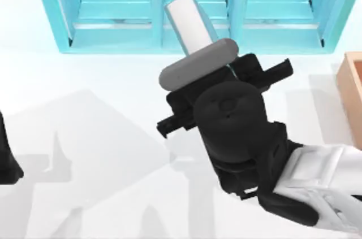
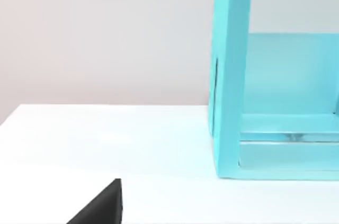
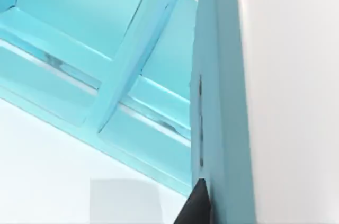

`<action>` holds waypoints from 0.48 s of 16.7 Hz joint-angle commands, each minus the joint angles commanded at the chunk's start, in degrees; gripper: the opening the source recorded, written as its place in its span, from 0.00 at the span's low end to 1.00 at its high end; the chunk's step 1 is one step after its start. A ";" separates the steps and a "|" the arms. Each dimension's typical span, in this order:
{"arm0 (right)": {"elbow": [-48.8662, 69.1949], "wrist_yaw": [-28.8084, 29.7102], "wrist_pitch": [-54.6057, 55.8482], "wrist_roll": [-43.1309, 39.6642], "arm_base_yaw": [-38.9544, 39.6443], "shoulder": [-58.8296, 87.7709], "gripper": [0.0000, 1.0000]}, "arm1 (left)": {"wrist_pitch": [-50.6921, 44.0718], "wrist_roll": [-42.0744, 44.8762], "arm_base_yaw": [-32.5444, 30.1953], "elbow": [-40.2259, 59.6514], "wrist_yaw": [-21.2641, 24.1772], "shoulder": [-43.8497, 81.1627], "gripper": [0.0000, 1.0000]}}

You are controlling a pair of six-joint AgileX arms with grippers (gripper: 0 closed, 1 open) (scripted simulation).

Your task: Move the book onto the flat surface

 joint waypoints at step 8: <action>-20.00 0.34 8.32 -42.26 5.82 -6.10 0.00 | 0.00 0.00 0.00 0.00 0.00 0.00 1.00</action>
